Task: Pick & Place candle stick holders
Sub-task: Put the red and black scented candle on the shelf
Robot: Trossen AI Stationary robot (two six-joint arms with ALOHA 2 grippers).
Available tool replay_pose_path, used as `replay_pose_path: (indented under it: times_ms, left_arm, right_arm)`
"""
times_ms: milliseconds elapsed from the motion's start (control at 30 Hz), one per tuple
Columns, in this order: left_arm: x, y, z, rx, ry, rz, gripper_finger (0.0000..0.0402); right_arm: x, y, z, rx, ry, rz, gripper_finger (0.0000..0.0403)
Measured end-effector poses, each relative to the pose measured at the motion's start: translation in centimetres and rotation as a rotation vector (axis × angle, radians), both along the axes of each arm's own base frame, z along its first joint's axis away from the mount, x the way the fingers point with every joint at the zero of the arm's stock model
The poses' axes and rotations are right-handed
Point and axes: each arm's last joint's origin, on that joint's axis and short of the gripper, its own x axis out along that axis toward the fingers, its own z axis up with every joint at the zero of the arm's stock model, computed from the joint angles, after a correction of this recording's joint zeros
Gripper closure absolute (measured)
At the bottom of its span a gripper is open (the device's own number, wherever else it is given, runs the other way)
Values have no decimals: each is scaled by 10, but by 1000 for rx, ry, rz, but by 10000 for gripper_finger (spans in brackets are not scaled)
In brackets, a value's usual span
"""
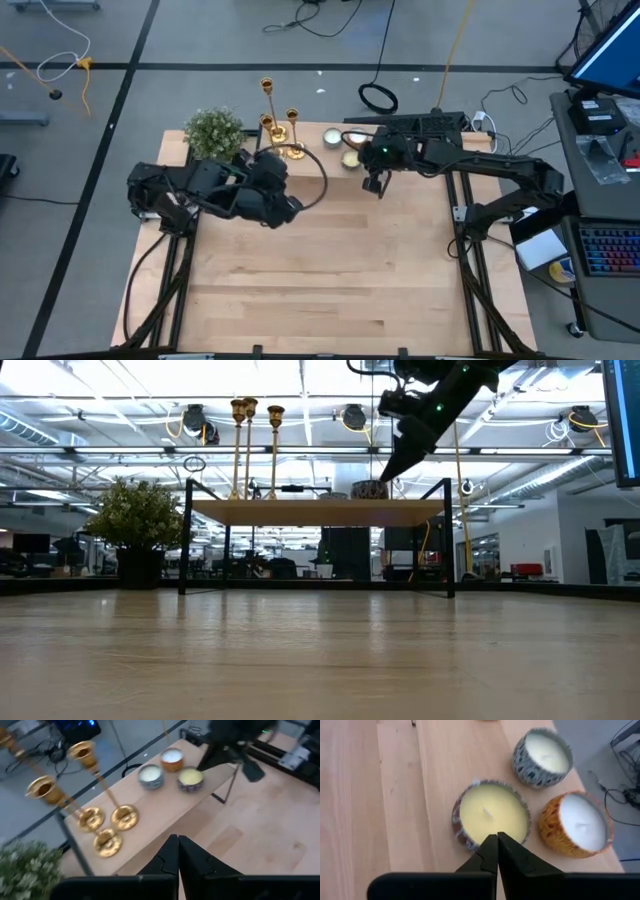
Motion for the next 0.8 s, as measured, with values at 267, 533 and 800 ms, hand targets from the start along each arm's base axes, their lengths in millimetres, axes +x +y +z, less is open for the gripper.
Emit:
replay_pose_path:
  times_ms: [267,533,800]
  left_arm:
    - [-29,12,-17,-65,-31,138,400]
    - [-50,17,-40,-97,-111,162,398]
    - [-75,24,-67,-144,-236,158,398]
  right_arm:
    - [-1,1,2,-2,-5,3,403]
    - [-15,9,8,29,28,-2,403]
    - [-7,7,-3,45,70,2,403]
